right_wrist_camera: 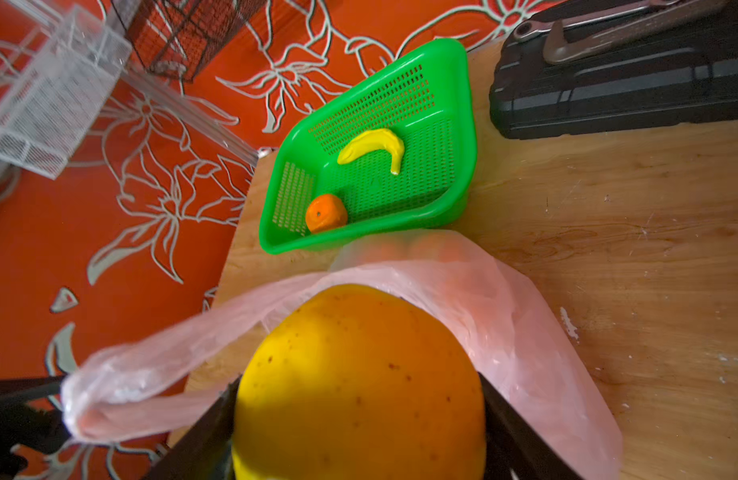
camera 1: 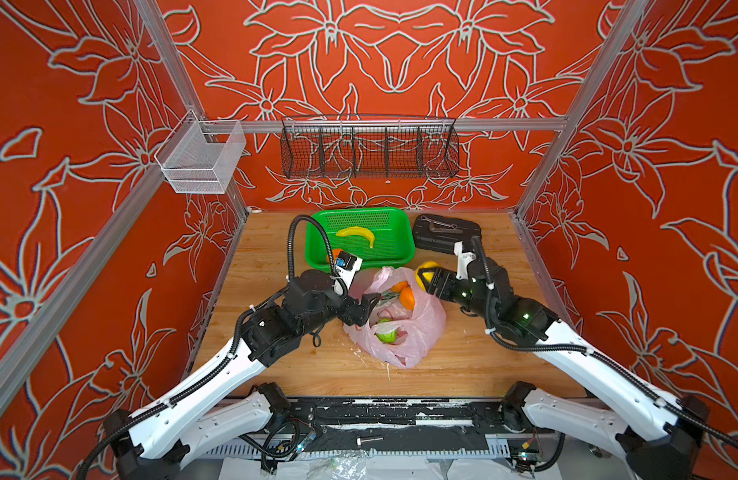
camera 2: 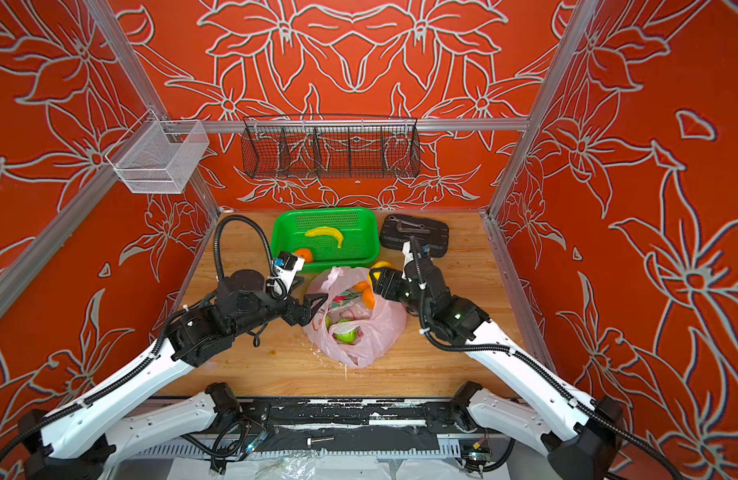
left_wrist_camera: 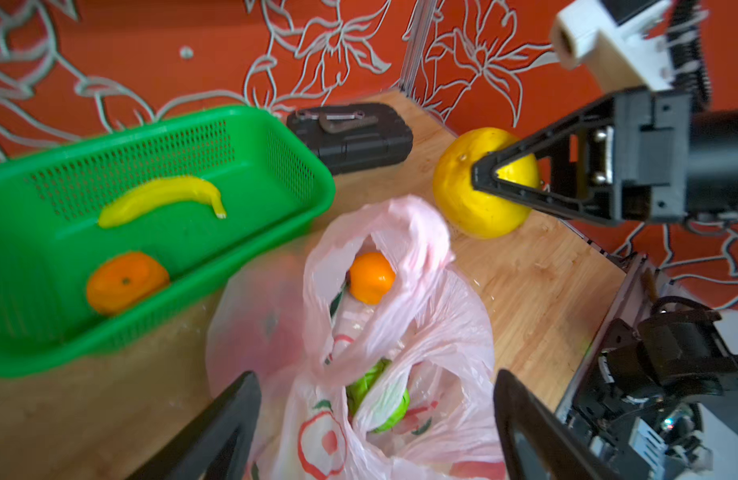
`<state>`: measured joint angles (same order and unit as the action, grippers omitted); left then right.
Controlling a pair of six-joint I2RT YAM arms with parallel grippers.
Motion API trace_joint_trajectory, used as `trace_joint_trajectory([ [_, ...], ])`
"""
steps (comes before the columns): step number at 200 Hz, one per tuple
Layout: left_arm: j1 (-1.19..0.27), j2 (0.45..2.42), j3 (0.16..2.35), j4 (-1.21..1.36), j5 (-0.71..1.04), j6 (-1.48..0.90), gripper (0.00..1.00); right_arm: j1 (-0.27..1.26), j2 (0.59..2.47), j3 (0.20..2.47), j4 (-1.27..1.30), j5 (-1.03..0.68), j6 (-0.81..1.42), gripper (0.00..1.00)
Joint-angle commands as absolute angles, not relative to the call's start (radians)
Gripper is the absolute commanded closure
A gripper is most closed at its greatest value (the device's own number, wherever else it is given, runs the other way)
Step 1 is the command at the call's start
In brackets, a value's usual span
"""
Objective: Untie the knot of the plastic bag and take out the fruit
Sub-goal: 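Lift the yellow pear out and hand it to the left gripper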
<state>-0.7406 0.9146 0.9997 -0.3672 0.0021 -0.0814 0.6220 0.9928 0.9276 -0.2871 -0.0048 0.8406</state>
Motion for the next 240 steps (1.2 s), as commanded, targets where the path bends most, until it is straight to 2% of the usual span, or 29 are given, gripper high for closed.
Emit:
trace_joint_trajectory([
  [1,-0.744,0.963,1.078,-0.284,0.05,0.115,0.11,0.563,1.009,0.976,-0.246,-0.172,0.948,0.33],
  [45,-0.745,1.141,1.237,-0.228,0.202,0.419,0.07,0.482,1.046,1.014,-0.138,-0.375,1.077,0.34],
  [83,-0.745,1.255,1.281,-0.138,0.3,0.618,0.04,0.454,1.034,1.019,-0.079,-0.46,1.144,0.35],
  [169,-0.745,1.398,1.384,-0.07,0.367,0.718,0.02,0.446,1.006,0.995,0.026,-0.543,1.229,0.35],
  [201,-0.746,1.421,1.39,-0.054,0.363,0.722,0.09,0.446,0.997,0.975,0.049,-0.546,1.249,0.36],
  [240,-0.744,1.451,1.409,-0.075,0.344,0.731,0.29,0.446,0.992,0.971,0.054,-0.549,1.257,0.36],
])
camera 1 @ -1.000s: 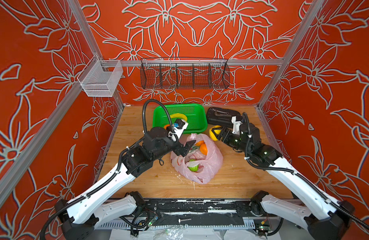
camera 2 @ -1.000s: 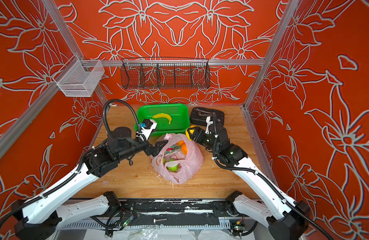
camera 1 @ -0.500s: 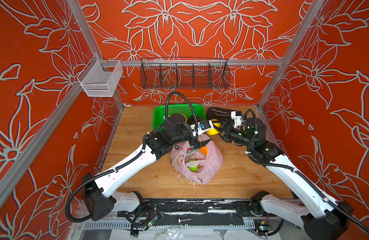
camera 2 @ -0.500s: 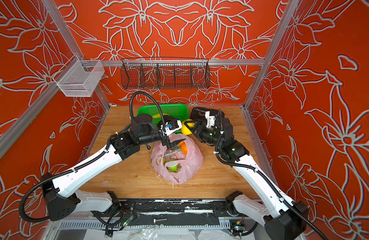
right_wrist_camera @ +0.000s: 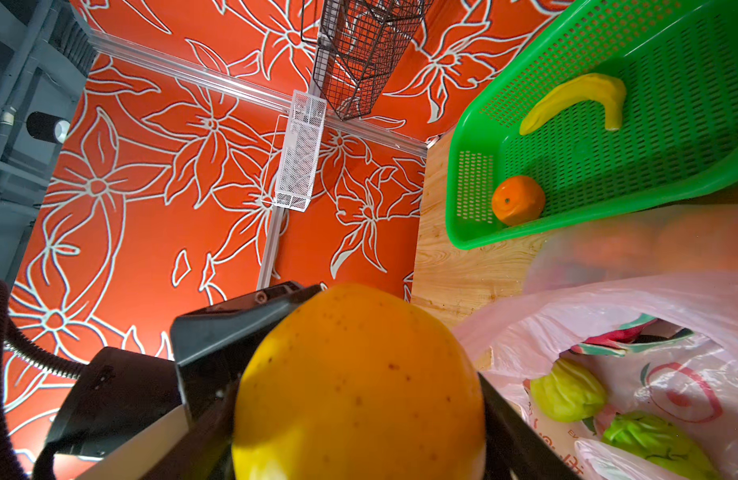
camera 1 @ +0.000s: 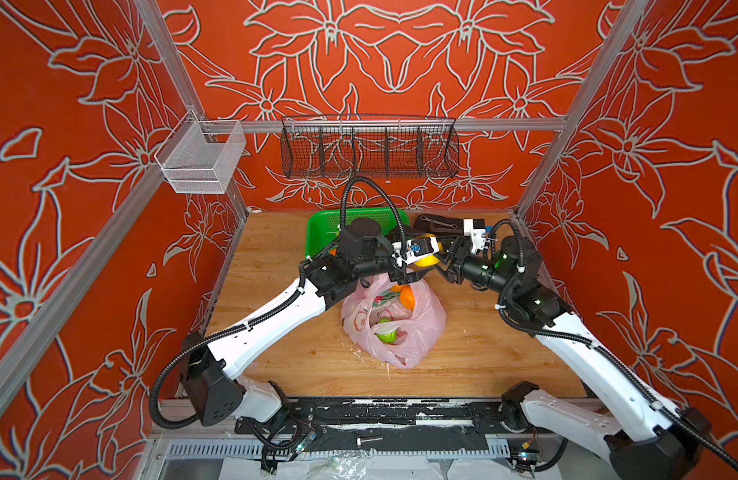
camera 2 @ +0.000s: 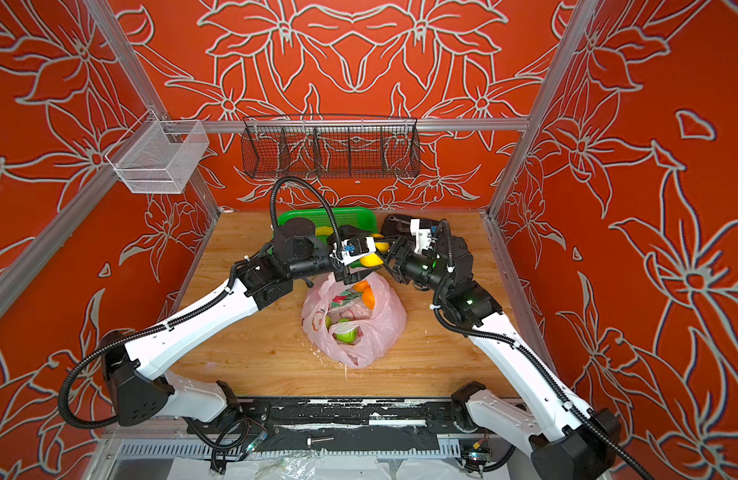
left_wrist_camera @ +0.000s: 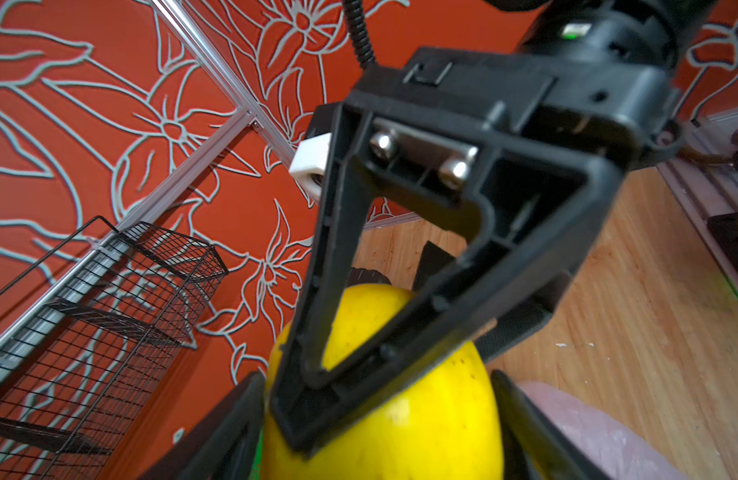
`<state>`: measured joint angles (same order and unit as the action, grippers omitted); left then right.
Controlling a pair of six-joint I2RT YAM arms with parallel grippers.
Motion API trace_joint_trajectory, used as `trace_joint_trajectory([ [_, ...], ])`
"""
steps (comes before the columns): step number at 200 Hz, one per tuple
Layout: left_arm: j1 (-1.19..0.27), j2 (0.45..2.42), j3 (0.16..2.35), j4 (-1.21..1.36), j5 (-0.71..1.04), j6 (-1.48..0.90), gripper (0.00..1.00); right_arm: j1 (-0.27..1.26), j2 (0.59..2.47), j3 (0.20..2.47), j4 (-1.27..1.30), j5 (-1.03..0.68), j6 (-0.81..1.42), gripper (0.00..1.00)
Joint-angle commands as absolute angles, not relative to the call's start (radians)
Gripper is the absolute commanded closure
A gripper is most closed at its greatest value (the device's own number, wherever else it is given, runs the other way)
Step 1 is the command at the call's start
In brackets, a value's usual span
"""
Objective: Untie the knot of the plastic bag and take out the fruit
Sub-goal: 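Lift the yellow pear out and hand it to the left gripper, then carry the yellow pear with the left gripper into the green basket and release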
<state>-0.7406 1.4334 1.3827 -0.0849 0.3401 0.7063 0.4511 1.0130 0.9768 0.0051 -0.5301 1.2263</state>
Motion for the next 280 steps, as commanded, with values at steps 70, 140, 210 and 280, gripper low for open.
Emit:
trace_joint_trajectory([
  [70,-0.743,1.457,1.423,-0.069,0.293,0.688,0.45,0.446,0.955,0.958,0.042,-0.503,1.233,0.12],
  [140,-0.636,1.435,1.432,0.017,0.253,0.413,0.46,0.446,0.84,0.891,0.03,-0.39,1.137,0.03],
  [210,-0.441,1.438,1.432,-0.032,0.106,0.072,0.45,0.446,0.839,0.879,-0.042,-0.376,1.09,0.03],
  [280,-0.291,1.575,1.468,-0.228,0.127,-0.174,0.45,0.446,0.847,0.861,-0.055,-0.376,1.087,0.03],
])
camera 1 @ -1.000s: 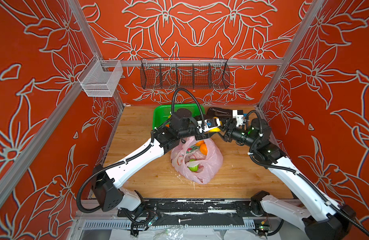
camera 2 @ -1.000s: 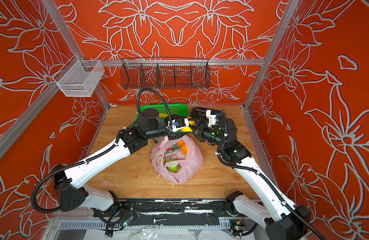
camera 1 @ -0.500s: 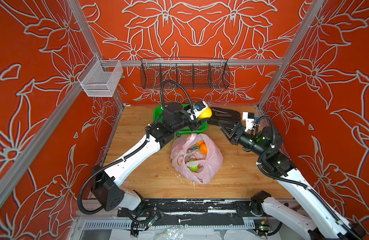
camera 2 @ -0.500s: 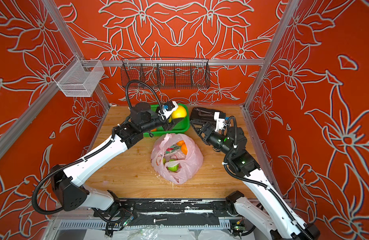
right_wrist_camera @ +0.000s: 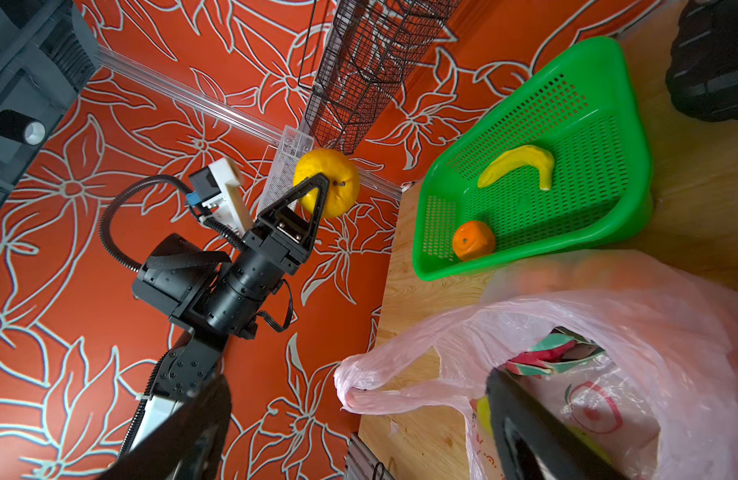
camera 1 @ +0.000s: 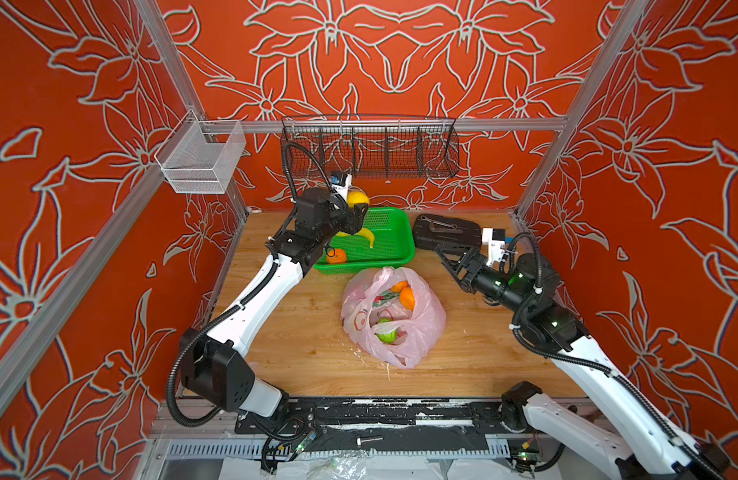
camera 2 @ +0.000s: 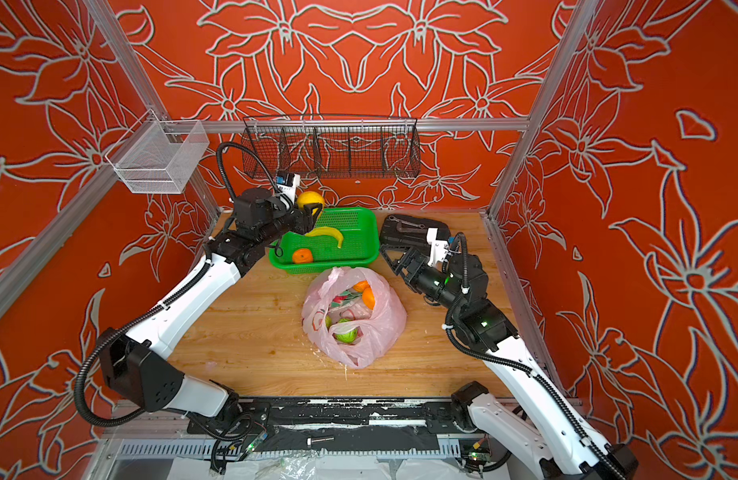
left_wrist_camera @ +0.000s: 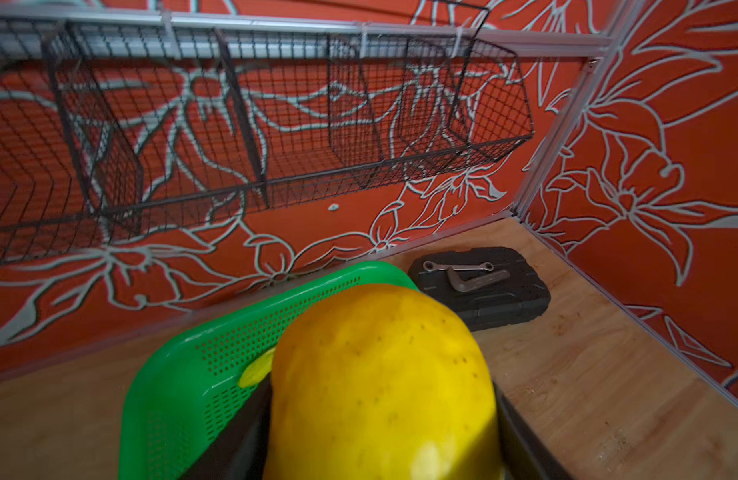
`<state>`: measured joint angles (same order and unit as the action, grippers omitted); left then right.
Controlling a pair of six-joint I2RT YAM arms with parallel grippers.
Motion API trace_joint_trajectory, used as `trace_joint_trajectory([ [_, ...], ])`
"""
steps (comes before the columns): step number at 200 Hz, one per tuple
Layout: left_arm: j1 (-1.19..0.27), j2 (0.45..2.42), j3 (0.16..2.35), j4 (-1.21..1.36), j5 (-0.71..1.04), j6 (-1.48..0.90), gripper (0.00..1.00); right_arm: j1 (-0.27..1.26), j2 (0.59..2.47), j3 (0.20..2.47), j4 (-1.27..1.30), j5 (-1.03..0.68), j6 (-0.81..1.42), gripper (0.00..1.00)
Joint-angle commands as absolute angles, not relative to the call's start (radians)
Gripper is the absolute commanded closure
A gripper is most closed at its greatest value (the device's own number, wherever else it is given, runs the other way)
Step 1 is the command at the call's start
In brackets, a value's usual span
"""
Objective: Untie the knot of the plastic bag and take out the fruit
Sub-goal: 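Carry the yellow pear with the left gripper into the green basket and release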
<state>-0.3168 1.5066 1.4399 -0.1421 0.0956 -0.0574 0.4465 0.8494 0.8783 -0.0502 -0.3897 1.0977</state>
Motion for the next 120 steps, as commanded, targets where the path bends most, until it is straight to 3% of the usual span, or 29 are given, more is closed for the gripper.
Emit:
trace_joint_trajectory([
  [1,-0.29,1.58,1.471,-0.231,0.129,-0.177,0.45,0.446,0.846,0.86,-0.055,-0.377,1.087,0.03],
  [120,-0.255,2.002,1.645,-0.399,0.361,-0.307,0.45,0.446,0.802,0.838,-0.101,-0.352,1.093,0.03],
])
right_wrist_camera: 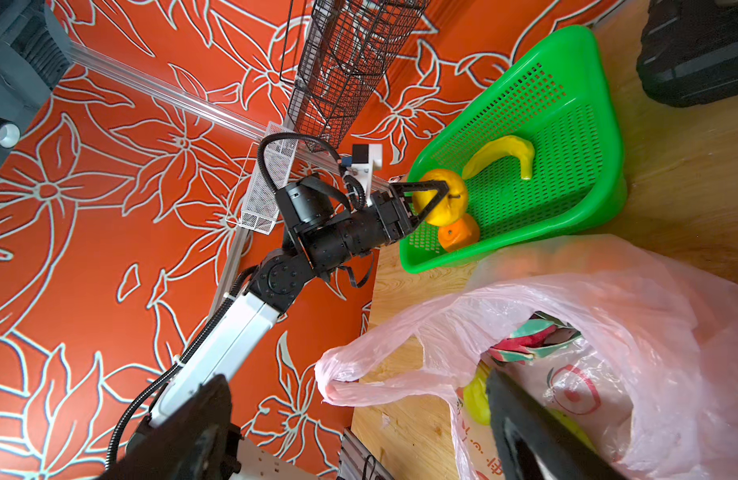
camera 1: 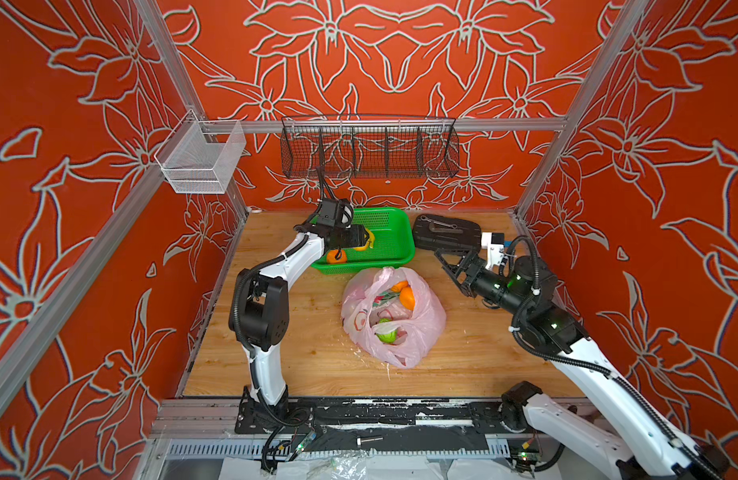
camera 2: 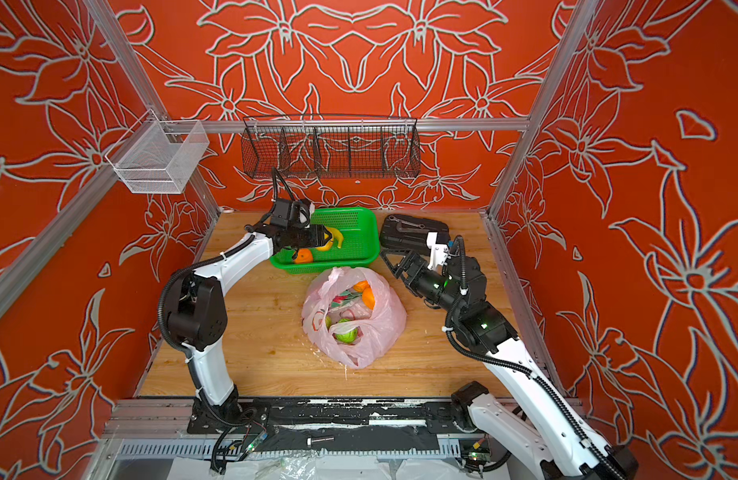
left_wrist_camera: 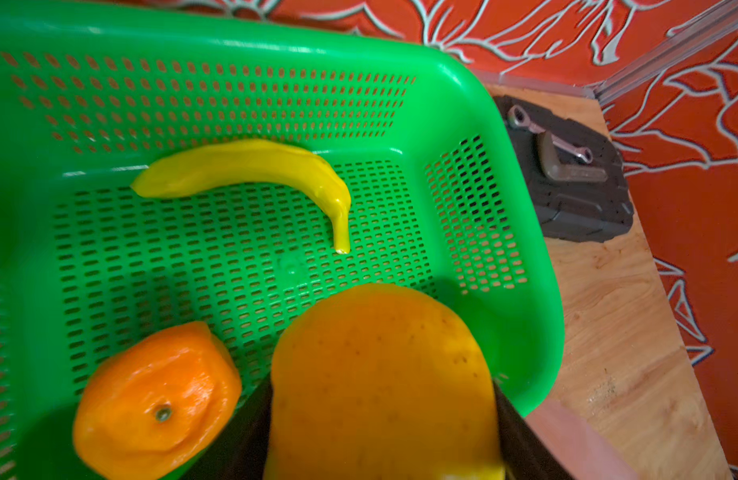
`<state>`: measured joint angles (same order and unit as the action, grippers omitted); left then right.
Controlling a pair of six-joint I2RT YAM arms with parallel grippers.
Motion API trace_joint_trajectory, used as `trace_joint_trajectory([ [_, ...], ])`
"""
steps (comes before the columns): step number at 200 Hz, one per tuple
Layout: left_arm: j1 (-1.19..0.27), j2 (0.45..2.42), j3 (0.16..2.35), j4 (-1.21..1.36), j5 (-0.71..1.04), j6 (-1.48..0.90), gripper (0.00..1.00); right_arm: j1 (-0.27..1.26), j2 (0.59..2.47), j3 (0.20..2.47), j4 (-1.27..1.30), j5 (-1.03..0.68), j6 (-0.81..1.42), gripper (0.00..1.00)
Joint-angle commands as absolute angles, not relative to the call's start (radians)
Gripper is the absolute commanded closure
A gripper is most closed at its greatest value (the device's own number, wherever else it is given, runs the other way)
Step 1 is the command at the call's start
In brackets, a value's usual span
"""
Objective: Untie the knot of the plastic bag and take out the fruit
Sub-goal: 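Carry the yellow pear with the left gripper into the green basket and release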
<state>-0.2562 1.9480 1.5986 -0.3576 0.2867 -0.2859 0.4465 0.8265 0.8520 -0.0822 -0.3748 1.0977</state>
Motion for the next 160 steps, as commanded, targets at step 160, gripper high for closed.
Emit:
trace_joint_trajectory([
  [160,-0.255,2.155,1.736,-0.51,0.347,-0.262,0.1,0.446,0.77,0.829,-0.132,-0.328,1.092,0.03],
])
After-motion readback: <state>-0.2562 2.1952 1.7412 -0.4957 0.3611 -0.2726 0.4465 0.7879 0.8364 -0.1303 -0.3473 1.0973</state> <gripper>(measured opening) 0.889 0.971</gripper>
